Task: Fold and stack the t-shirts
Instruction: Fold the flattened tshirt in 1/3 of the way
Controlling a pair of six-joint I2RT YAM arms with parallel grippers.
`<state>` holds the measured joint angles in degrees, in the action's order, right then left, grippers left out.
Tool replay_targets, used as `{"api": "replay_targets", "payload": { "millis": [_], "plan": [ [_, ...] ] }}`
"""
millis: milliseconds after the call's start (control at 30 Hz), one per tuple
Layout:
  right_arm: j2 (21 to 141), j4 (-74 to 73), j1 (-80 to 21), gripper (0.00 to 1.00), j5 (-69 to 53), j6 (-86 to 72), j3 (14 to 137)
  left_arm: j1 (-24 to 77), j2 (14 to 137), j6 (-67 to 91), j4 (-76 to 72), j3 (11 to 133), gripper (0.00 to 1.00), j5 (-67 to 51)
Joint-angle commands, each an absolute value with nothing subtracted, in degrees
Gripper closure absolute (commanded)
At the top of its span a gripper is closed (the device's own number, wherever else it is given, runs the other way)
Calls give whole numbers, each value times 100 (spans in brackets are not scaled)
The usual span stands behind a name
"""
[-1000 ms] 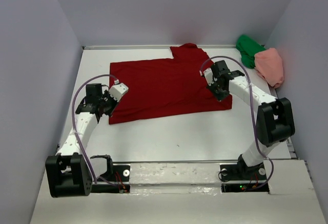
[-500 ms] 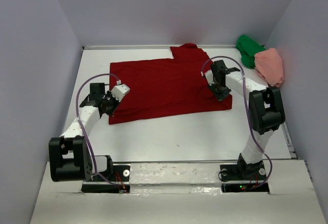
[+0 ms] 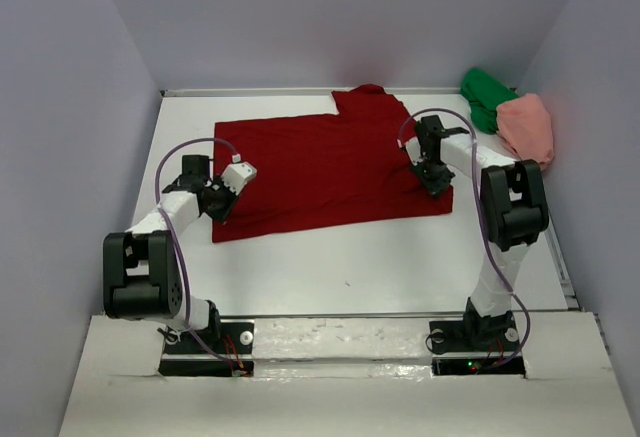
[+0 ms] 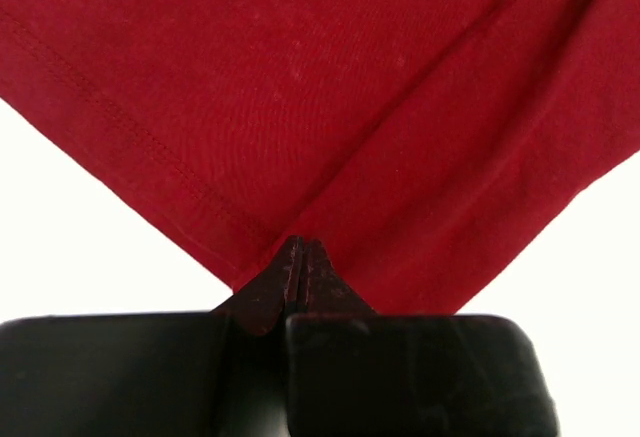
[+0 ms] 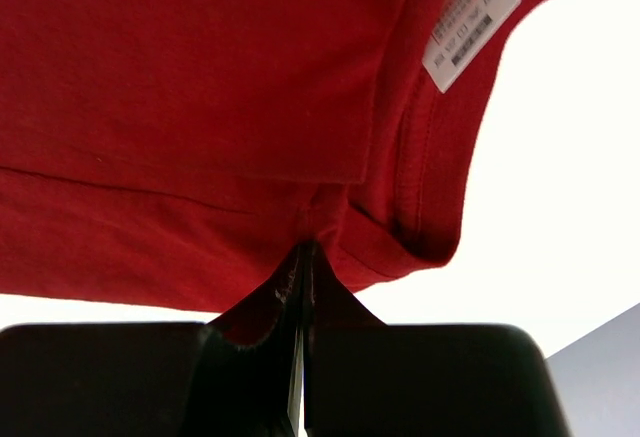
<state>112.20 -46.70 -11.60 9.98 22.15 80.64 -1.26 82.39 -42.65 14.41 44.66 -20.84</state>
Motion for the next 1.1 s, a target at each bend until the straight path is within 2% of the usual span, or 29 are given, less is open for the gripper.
{"api": "replay_targets", "payload": {
  "millis": [0,533,1067],
  "plan": [
    [11311,-4851,-1046,100,1107,2224,8341,-158,8401,-4377,1485,4693,100,-2145],
    [11742,-5168,-993,100,1169,2276,8605,-149,8605,-4412,1363,4421,100,-1802],
    [11127,-5177,-940,100,1371,2443,7717,-35,8042,-4658,1424,3639,100,-1644]
  ]
}}
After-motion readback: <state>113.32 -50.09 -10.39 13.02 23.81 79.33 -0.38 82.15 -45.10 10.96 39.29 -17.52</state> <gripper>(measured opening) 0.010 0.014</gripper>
